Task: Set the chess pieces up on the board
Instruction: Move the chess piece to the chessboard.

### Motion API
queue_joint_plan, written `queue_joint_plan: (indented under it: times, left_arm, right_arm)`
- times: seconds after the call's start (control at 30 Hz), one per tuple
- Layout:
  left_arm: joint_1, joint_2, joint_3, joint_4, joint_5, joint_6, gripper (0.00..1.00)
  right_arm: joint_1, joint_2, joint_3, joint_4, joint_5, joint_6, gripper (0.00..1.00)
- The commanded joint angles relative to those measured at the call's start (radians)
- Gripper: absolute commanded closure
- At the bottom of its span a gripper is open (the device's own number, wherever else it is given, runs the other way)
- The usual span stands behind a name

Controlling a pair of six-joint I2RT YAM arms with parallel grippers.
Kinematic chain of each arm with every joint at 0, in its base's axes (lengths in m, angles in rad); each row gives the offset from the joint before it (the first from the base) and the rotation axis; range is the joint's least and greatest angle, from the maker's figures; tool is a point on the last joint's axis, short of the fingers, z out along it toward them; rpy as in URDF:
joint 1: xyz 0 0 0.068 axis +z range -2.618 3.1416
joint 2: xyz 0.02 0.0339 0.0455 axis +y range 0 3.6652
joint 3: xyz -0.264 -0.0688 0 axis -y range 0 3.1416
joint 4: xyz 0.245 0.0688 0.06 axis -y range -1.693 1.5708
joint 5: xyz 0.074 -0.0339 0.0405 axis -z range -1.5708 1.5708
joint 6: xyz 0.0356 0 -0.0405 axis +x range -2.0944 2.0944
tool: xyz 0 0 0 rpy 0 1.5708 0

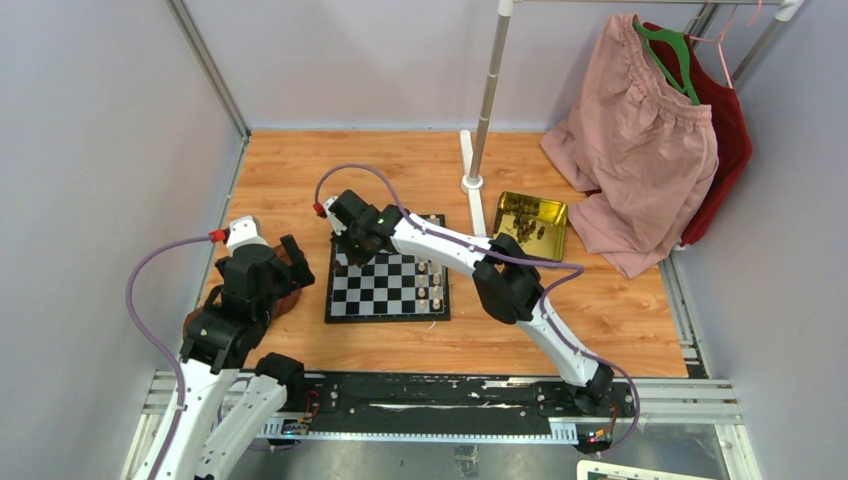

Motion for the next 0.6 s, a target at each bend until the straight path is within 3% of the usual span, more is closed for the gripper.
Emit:
queue_joint_plan:
  times: [0.0,0.57]
  left_arm:
    - [-0.008,0.008,0.031,0.012,-0.016,0.011,0.0]
    - [-0.008,0.013,0.029,0.016,-0.016,0.019,0.0]
  right_arm:
    - [-0.007,0.028,0.027,0.012,-0.02,0.019,1.0]
    - [-0.008,0.062,0.052,0.024,-0.038,0.029,1.0]
